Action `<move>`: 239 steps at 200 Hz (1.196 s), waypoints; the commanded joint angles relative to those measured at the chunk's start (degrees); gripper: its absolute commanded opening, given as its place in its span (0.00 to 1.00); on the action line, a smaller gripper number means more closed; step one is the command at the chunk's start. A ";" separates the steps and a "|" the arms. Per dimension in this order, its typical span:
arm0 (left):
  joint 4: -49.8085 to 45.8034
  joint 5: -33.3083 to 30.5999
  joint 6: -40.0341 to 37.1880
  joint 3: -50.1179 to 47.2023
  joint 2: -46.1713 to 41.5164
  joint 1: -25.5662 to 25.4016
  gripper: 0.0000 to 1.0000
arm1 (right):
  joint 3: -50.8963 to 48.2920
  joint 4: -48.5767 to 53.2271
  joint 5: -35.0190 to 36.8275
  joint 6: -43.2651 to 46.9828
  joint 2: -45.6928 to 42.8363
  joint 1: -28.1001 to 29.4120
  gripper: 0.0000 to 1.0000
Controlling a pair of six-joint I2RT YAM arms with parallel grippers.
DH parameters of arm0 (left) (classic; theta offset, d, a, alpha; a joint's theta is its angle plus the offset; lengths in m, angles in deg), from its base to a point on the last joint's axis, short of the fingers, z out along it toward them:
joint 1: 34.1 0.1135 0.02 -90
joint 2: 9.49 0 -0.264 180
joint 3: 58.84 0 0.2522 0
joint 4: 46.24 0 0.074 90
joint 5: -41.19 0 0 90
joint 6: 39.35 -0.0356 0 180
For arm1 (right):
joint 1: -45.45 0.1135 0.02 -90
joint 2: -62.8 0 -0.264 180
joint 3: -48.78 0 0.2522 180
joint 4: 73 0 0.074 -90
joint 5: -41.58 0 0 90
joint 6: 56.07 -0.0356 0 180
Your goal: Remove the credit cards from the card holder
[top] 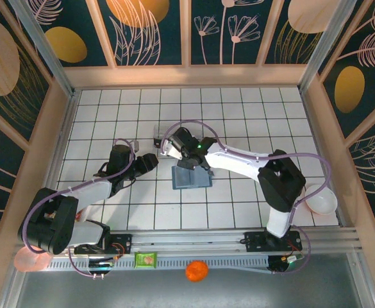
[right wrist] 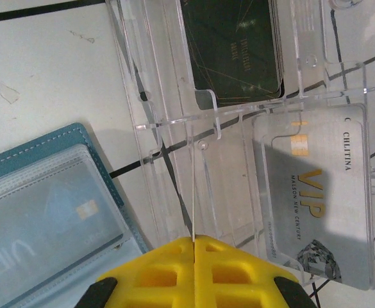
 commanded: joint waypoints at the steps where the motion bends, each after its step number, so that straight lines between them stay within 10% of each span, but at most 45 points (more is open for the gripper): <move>1: 0.04 -0.05 -1.02 -0.21 -0.08 0.31 0.52 | -0.39 -0.36 1.30 1.36 1.43 0.51 0.00; 239: -0.76 -0.39 -1.37 0.06 -0.54 0.43 0.52 | -1.95 -0.21 0.81 -0.10 2.04 1.22 0.00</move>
